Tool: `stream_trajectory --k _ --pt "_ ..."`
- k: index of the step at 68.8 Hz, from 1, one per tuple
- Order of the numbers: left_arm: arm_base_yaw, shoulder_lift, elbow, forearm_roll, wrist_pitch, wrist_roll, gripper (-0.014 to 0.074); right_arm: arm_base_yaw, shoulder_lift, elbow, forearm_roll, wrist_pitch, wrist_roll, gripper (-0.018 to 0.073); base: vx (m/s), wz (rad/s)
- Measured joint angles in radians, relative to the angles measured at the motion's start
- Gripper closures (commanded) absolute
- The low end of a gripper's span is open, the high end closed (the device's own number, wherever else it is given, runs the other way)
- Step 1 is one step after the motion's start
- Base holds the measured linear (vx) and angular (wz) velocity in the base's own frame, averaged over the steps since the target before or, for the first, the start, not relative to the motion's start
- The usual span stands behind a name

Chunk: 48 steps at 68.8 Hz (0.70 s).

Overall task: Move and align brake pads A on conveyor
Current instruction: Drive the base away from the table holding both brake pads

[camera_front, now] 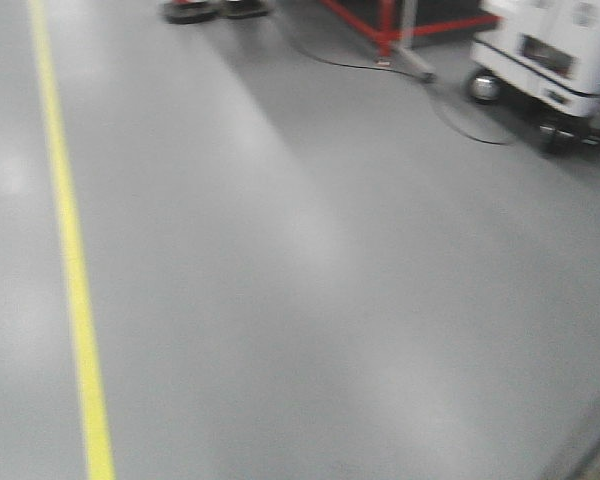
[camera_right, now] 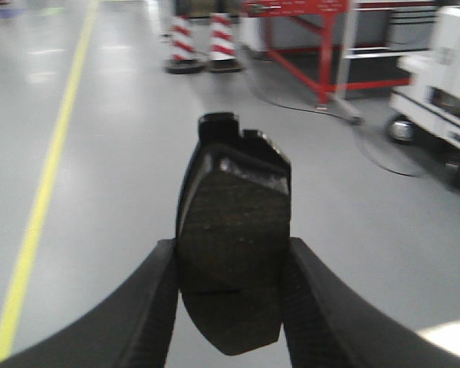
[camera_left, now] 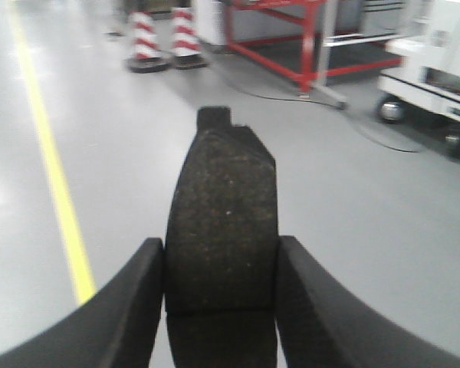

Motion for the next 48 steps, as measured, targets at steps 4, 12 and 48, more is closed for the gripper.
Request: stream_trajectory --k 4,12,48 --pt "0.0 0.0 0.0 0.0 0.0 0.0 0.0602 0.0 0.0 0.0 0.0 0.0 0.0 0.0569 -0.03 1.03" --pt "0.0 0.0 0.0 0.0 0.0 0.0 0.0602 0.001 0.0 0.0 0.0 0.0 0.0 0.0569 -0.01 0.94" --pt "0.0 0.0 0.0 0.0 0.0 0.0 0.0602 0.001 0.0 0.0 0.002 0.0 0.0 0.0569 0.07 0.52"
